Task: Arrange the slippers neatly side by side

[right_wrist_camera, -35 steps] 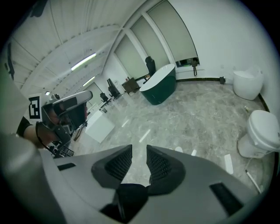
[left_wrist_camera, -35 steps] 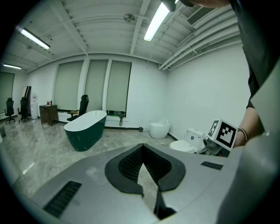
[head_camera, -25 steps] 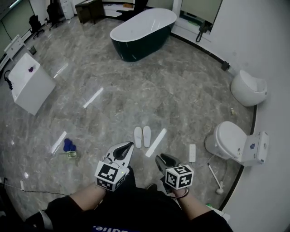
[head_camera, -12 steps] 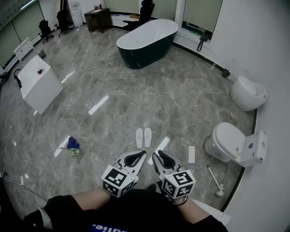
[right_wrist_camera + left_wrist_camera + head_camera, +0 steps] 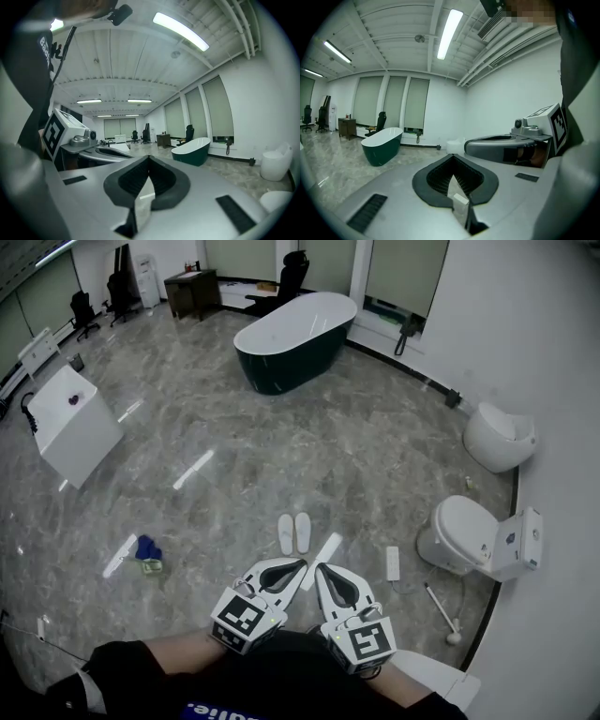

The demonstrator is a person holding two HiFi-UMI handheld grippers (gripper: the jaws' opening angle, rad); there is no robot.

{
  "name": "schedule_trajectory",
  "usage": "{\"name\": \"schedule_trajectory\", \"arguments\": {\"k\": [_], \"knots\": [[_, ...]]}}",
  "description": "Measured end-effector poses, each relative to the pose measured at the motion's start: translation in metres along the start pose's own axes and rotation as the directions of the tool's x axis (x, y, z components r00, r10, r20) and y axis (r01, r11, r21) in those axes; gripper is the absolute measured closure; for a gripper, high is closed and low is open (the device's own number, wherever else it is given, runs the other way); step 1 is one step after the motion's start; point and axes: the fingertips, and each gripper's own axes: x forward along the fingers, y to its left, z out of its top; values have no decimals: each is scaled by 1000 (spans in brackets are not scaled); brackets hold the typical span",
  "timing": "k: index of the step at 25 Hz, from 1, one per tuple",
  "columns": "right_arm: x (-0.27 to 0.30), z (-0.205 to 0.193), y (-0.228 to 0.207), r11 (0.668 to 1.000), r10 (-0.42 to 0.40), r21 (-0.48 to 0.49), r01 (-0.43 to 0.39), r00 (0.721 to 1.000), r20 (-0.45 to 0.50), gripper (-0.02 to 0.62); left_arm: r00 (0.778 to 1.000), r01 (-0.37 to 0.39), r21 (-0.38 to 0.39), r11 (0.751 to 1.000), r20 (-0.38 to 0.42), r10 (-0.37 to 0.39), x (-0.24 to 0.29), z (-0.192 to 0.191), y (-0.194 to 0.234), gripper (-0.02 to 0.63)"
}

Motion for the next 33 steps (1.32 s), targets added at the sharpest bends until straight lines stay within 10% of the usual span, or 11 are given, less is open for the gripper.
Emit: {"name": "schedule_trajectory", "arguments": {"k": [33], "knots": [[35, -12, 44, 1000, -6, -20, 5, 999, -52, 597, 1000, 12, 44, 999, 28, -13, -43, -6, 26, 604]]}}
